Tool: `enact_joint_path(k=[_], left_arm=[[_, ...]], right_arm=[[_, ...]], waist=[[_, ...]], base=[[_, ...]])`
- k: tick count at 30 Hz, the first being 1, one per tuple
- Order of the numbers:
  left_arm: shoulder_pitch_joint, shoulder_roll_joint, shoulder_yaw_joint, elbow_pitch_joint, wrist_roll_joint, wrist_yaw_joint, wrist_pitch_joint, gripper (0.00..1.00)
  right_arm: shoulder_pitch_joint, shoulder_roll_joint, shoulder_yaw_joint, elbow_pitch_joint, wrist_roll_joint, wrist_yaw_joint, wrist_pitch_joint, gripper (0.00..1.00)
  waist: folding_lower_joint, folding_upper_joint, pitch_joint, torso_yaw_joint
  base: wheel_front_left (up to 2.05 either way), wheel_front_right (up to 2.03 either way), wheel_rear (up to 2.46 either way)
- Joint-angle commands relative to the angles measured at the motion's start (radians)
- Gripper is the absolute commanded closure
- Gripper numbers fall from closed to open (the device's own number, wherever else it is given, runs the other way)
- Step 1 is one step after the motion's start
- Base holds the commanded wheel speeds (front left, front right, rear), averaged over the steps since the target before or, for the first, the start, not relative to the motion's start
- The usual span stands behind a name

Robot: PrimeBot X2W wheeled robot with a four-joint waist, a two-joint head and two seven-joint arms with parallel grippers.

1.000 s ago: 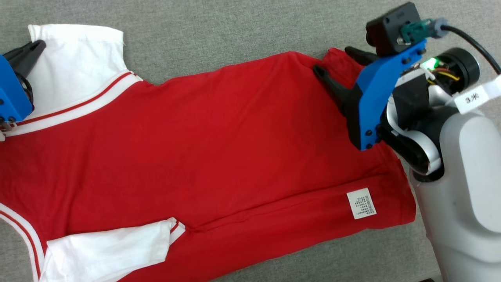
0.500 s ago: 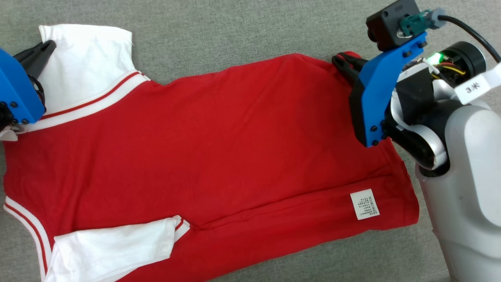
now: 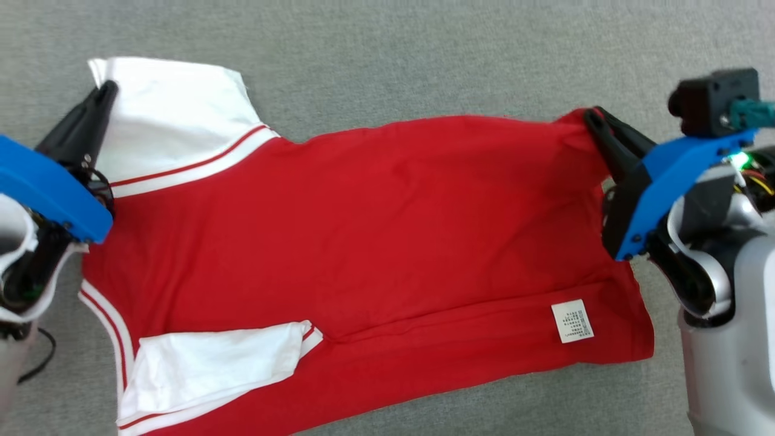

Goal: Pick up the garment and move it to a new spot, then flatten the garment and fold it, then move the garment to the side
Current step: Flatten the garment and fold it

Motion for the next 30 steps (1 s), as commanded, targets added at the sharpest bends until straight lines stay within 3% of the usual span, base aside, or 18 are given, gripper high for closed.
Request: enact_joint_path(k=[1, 9, 16, 30], left_arm=[[0.048, -0.008, 0.009, -0.020, -0.004, -0.009, -0.045, 1.00], [0.164, -0.027, 0.004, -0.057, 0.015, -0.025, -0.145, 1.00], [0.316, -0.081, -0.026, -0.147, 0.020, -0.018, -0.240, 1.00], [0.585, -0.171, -0.081, -0.293, -0.017, 0.027, -0.346, 1.00]], right_arm=[[0.041, 0.010, -0.035, -0.006, -0.008, 0.000, -0.027, 1.00], [0.131, 0.031, -0.111, 0.011, -0.013, 0.000, -0.083, 1.00], [0.220, 0.045, -0.168, 0.045, -0.002, 0.000, -0.154, 1.00], [0.374, 0.048, -0.269, 0.117, -0.019, 0.000, -0.192, 1.00]], waist=[[0.0000, -0.0003, -0.021, 0.011], [0.0000, -0.0003, -0.088, 0.055], [0.0000, -0.0003, -0.157, 0.090], [0.0000, -0.0003, -0.252, 0.180]], base=[[0.00, 0.00, 0.00], [0.00, 0.00, 0.00], [0.00, 0.00, 0.00], [0.00, 0.00, 0.00]])
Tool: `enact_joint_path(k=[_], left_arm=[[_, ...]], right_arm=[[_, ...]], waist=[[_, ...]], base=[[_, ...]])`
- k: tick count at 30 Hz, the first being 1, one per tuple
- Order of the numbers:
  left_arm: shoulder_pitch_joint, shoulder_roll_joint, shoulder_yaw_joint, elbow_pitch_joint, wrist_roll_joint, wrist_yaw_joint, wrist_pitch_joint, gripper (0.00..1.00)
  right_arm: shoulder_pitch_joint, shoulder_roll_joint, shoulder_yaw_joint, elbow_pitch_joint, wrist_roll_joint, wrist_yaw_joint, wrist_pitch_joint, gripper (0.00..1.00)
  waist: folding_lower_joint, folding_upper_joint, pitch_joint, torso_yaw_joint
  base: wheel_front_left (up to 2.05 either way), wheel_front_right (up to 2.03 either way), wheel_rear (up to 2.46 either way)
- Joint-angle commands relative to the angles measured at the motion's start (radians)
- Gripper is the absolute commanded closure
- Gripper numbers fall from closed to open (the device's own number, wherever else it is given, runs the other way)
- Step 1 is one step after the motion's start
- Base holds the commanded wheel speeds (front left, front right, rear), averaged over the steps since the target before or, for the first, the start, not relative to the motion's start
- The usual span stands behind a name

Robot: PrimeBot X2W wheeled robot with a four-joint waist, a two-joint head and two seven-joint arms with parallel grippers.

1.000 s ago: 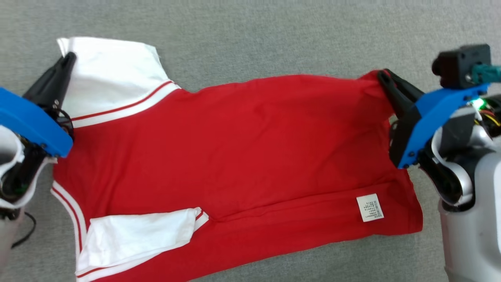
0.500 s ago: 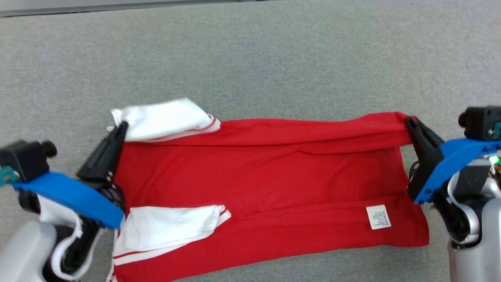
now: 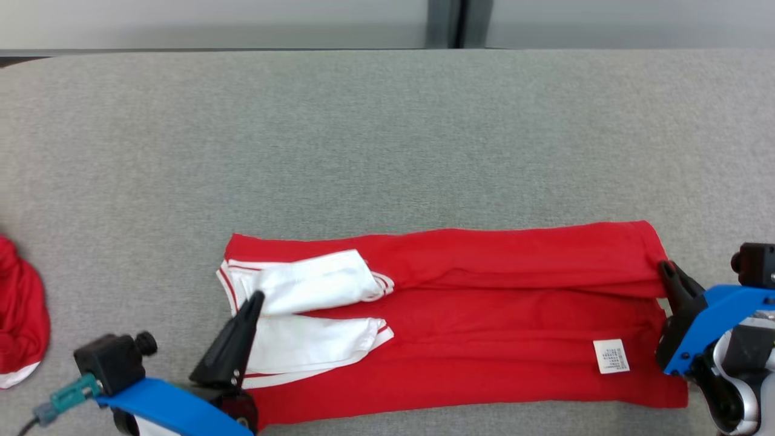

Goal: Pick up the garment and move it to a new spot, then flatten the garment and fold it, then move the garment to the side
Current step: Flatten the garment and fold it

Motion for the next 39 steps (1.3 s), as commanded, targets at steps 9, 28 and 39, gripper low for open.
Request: enact_joint_path(k=[9, 28, 39], left_arm=[[0.073, -0.040, -0.050, 0.054, -0.023, 0.003, 0.004, 1.00], [-0.025, -0.100, 0.025, 0.231, 0.235, 0.018, -0.195, 0.00], [-0.052, -0.210, 0.212, 0.253, 0.518, -0.034, -0.198, 0.00]], right_arm=[[0.095, -0.001, -0.069, 0.015, -0.008, 0.000, 0.026, 1.00], [0.150, -0.001, -0.112, -0.008, 0.082, 0.000, 0.012, 0.00], [0.149, -0.001, -0.102, 0.056, 0.111, 0.000, -0.027, 0.00]], waist=[[0.0001, 0.0000, -0.035, 0.062], [0.0001, 0.0000, -0.110, 0.081], [0.0001, 0.0000, -0.125, 0.059]], base=[[0.00, 0.00, 0.00], [0.00, 0.00, 0.00], [0.00, 0.00, 0.00]])
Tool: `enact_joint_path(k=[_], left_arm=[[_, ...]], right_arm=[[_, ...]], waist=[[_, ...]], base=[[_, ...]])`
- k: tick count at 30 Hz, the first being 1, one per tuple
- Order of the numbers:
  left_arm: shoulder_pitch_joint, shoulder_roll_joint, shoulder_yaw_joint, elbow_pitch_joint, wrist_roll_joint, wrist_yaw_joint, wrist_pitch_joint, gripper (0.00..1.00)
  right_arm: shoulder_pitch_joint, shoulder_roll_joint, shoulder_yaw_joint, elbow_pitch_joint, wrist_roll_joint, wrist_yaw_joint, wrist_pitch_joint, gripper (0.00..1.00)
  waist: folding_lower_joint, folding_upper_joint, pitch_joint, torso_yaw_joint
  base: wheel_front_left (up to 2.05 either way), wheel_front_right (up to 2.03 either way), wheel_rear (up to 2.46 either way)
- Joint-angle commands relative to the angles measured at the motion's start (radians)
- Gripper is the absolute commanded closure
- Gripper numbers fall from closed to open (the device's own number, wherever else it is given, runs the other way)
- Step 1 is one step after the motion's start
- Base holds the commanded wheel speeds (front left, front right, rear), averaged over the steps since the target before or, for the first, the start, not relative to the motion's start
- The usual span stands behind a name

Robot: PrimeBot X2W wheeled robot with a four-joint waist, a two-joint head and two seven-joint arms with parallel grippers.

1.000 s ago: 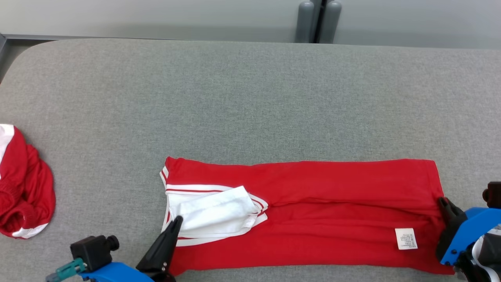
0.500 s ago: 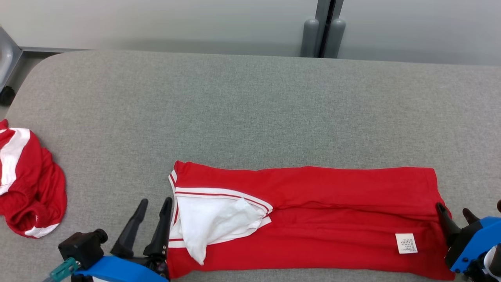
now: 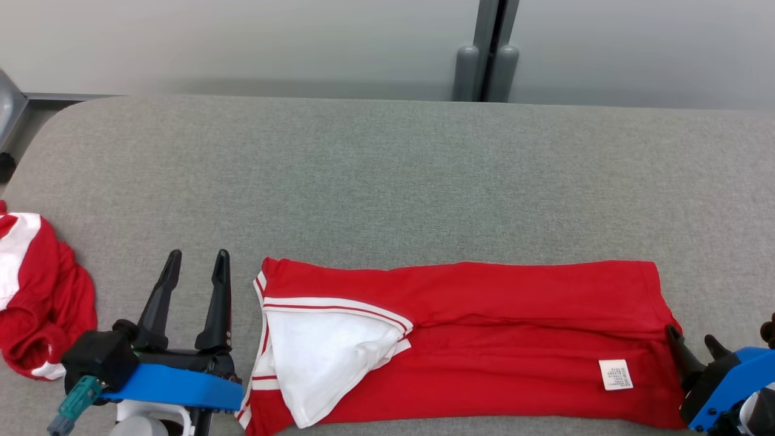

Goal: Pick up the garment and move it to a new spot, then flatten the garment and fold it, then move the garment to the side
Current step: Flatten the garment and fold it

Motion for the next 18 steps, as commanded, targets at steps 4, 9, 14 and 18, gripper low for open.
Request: enact_joint_path(k=[4, 9, 14, 18], left_arm=[[-0.003, -0.026, 0.042, 0.023, 0.050, -0.029, -0.004, 0.00], [-0.001, -0.044, 0.065, 0.041, 0.080, -0.052, -0.004, 0.00], [-0.003, -0.057, 0.073, 0.058, 0.093, -0.070, -0.004, 0.00], [-0.012, -0.066, 0.074, 0.069, 0.097, -0.081, -0.004, 0.00]], right_arm=[[-0.034, -0.002, 0.005, 0.054, 0.004, 0.000, -0.036, 0.00], [-0.079, -0.002, 0.024, 0.105, 0.025, 0.000, -0.093, 0.00], [-0.119, -0.002, 0.046, 0.160, 0.004, 0.000, -0.131, 0.00], [-0.137, -0.003, 0.065, 0.230, -0.047, 0.000, -0.138, 0.00]], waist=[[0.0000, 0.0001, 0.012, -0.018], [0.0000, 0.0001, 0.022, -0.022], [0.0000, 0.0001, 0.028, -0.020], [0.0000, 0.0001, 0.030, -0.017]], base=[[0.00, 0.00, 0.00], [0.00, 0.00, 0.00], [0.00, 0.00, 0.00], [0.00, 0.00, 0.00]])
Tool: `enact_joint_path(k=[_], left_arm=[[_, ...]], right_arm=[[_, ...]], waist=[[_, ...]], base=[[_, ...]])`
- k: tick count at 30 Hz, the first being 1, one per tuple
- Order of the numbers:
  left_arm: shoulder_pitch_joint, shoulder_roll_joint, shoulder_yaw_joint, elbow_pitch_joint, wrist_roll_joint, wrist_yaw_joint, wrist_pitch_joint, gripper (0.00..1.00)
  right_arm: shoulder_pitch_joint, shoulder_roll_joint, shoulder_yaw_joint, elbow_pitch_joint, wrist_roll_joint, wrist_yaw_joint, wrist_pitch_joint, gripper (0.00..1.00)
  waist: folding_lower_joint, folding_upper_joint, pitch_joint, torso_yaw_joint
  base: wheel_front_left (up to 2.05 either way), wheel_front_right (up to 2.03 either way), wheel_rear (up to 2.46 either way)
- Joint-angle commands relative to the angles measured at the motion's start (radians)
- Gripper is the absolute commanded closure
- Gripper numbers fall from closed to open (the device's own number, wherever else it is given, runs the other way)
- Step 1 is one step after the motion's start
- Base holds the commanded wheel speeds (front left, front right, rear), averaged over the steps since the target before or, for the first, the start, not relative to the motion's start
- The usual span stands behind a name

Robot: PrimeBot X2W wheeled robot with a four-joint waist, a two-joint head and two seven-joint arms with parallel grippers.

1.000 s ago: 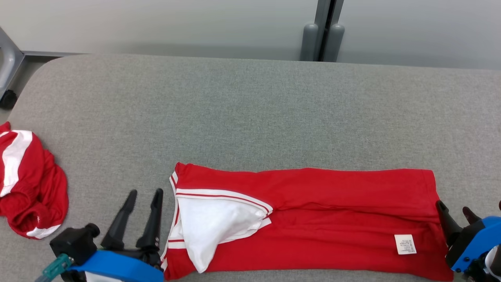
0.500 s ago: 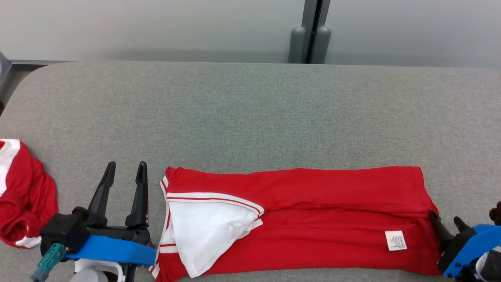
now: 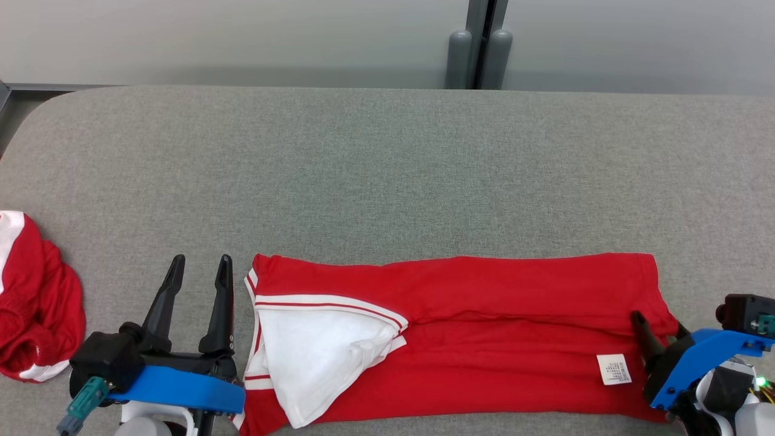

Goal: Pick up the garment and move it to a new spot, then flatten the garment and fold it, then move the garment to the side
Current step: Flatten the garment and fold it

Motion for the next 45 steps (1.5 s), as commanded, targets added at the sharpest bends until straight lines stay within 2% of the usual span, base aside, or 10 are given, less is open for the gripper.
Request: enact_joint_path(k=[1, 7, 13, 15, 16, 17, 25, 39, 42, 45], left_arm=[[-0.017, -0.003, 0.001, 0.005, 0.006, -0.006, -0.004, 0.00], [-0.024, -0.011, 0.007, 0.022, 0.009, -0.017, -0.004, 0.00], [-0.048, -0.008, 0.018, 0.045, 0.012, -0.019, -0.004, 0.00], [-0.055, -0.009, 0.025, 0.056, 0.015, -0.019, -0.004, 0.00], [-0.058, -0.009, 0.027, 0.060, 0.016, -0.018, -0.004, 0.00], [-0.061, -0.010, 0.030, 0.062, 0.017, -0.018, -0.004, 0.00], [-0.046, -0.009, 0.062, 0.081, 0.015, -0.004, -0.004, 0.00], [-0.030, -0.018, 0.082, 0.083, 0.011, -0.010, -0.004, 0.00], [-0.032, -0.019, 0.083, 0.085, 0.012, -0.012, -0.004, 0.00], [-0.027, -0.021, 0.089, 0.085, 0.013, -0.013, -0.004, 0.00]], right_arm=[[-0.021, -0.003, 0.007, 0.032, -0.025, 0.000, -0.013, 0.00], [-0.034, 0.001, 0.054, 0.133, -0.072, 0.001, -0.019, 0.00], [-0.029, 0.007, 0.110, 0.154, -0.084, 0.002, 0.004, 0.00], [-0.020, 0.008, 0.126, 0.151, -0.078, 0.003, 0.013, 0.36], [-0.016, 0.009, 0.133, 0.148, -0.075, 0.003, 0.019, 0.73], [-0.013, 0.009, 0.137, 0.145, -0.073, 0.003, 0.019, 1.00], [-0.034, -0.005, 0.064, 0.062, -0.100, 0.000, -0.015, 1.00], [0.003, -0.004, -0.240, -0.205, -0.245, 0.000, 0.037, 1.00], [0.011, -0.003, -0.245, -0.273, -0.250, 0.000, 0.060, 1.00], [0.036, -0.002, -0.179, -0.340, -0.225, 0.000, 0.082, 1.00]], waist=[[-0.0001, -0.0001, 0.001, 0.001], [-0.0001, -0.0001, 0.002, 0.003], [-0.0001, -0.0001, -0.001, 0.004], [-0.0001, -0.0001, -0.002, 0.004], [-0.0001, -0.0001, -0.003, 0.003], [-0.0001, -0.0001, -0.003, 0.002], [-0.0001, -0.0001, 0.000, -0.024], [-0.0001, -0.0001, 0.000, -0.054], [-0.0001, -0.0001, -0.005, -0.054], [-0.0001, -0.0001, -0.012, -0.053]], base=[[0.00, 0.00, 0.00], [0.00, 0.00, 0.00], [0.00, 0.00, 0.00], [0.00, 0.00, 0.00], [0.00, 0.00, 0.00], [0.00, 0.00, 0.00], [0.00, 0.00, 0.00], [0.00, 0.00, 0.00], [0.00, 0.00, 0.00], [0.00, 0.00, 0.00]])
